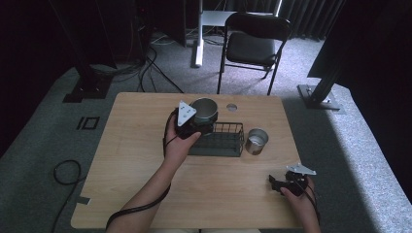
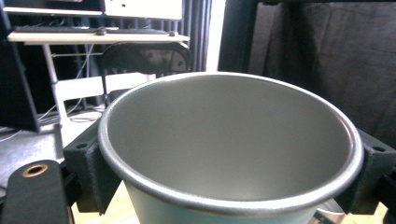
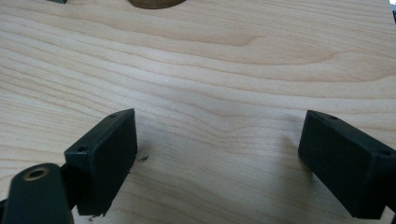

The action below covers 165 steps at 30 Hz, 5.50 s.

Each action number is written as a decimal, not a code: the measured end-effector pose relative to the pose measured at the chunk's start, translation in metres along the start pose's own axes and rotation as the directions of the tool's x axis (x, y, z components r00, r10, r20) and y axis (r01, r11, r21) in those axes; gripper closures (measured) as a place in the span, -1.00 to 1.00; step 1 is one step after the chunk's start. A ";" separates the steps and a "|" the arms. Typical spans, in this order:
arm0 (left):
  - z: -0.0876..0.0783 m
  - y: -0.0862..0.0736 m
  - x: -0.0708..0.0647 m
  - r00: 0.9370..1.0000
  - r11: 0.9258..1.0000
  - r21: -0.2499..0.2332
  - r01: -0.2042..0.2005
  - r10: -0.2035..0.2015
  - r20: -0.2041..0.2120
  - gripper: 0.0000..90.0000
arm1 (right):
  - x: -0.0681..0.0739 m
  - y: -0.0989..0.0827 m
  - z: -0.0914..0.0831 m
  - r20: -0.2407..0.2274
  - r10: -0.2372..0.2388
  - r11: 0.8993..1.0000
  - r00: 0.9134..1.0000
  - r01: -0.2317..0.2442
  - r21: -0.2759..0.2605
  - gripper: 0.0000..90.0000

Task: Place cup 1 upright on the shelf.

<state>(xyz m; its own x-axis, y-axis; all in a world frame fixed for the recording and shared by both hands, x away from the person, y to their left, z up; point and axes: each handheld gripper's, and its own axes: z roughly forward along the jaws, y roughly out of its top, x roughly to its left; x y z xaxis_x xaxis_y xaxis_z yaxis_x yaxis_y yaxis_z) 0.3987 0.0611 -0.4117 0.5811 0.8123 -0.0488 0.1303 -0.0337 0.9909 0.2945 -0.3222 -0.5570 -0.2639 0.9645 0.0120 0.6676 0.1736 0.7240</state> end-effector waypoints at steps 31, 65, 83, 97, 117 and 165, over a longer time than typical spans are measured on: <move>0.022 -0.053 0.017 0.985 0.998 0.060 0.033 -0.022 -0.170 -0.70 | 0.000 0.000 0.000 0.000 -0.001 1.000 1.000 0.001 0.000 -0.75; 0.015 -0.071 0.015 0.995 0.993 0.120 -0.011 0.023 -0.099 -0.98 | 0.000 0.000 0.000 0.000 -0.001 1.000 1.000 0.001 0.000 -0.75; -0.006 -0.065 0.021 0.996 0.989 0.146 -0.007 0.019 -0.085 -0.98 | 0.000 0.000 0.000 0.000 -0.001 1.000 1.000 0.001 0.001 -0.75; -0.028 -0.057 0.028 0.999 0.988 0.155 -0.015 0.021 -0.035 -0.98 | 0.000 0.000 0.000 0.000 0.000 1.000 1.000 0.000 0.000 -0.75; -0.061 -0.057 0.048 1.000 0.981 0.191 -0.018 0.015 0.017 -0.98 | 0.000 0.000 0.000 0.000 -0.001 1.000 1.000 0.001 0.001 -0.75; -0.161 -0.115 0.111 0.999 0.931 0.363 0.020 -0.001 -0.051 -0.98 | 0.000 0.000 0.000 0.000 -0.001 1.000 1.000 0.001 0.000 -0.75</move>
<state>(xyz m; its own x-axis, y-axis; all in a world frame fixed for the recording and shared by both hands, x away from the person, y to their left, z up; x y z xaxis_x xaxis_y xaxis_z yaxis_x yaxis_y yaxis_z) 0.3192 0.2487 -0.5107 0.5391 0.8411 -0.0437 0.4248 -0.2267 0.8764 0.2944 -0.3222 -0.5569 -0.2643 0.9644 0.0109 0.6676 0.1747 0.7237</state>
